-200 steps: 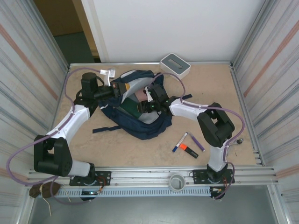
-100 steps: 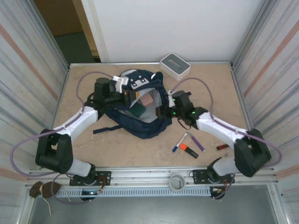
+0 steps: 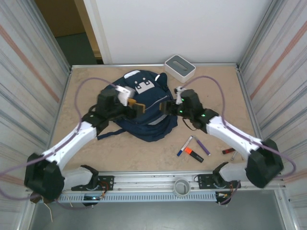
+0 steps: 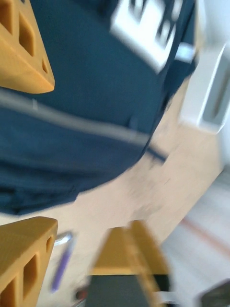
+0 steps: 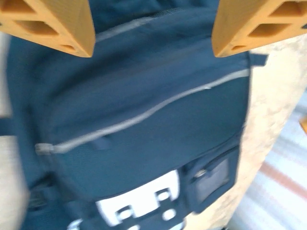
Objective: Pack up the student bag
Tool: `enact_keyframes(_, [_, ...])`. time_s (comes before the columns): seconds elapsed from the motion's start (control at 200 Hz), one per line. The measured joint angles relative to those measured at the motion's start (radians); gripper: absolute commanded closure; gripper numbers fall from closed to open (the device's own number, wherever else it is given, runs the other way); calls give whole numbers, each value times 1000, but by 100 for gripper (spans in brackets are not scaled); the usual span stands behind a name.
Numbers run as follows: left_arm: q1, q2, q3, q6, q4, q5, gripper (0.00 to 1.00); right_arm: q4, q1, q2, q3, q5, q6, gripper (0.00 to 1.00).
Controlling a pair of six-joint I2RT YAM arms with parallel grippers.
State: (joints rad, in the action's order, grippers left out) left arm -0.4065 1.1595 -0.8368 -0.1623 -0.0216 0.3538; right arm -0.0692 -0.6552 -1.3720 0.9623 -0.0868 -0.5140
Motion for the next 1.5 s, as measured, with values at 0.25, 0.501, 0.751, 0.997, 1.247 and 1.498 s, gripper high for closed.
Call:
enact_keyframes(0.25, [381, 58, 97, -248, 64, 21, 22, 23, -124, -296, 134, -49, 0, 50])
enact_keyframes(0.501, [391, 206, 95, -296, 64, 61, 22, 16, -69, -358, 106, -14, 4, 56])
enact_keyframes(0.751, [370, 231, 95, -309, 58, 71, 23, -25, 37, -410, 142, 107, 75, 58])
enact_keyframes(0.997, [274, 202, 96, -309, 39, 34, 24, -86, 138, -404, 162, 235, 145, 55])
enact_keyframes(1.247, [146, 196, 95, -252, -24, -43, 23, -159, 167, -267, 121, 289, 201, 46])
enact_keyframes(1.498, [156, 159, 74, -116, -85, -199, 21, -100, 64, -120, 1, 179, 156, 36])
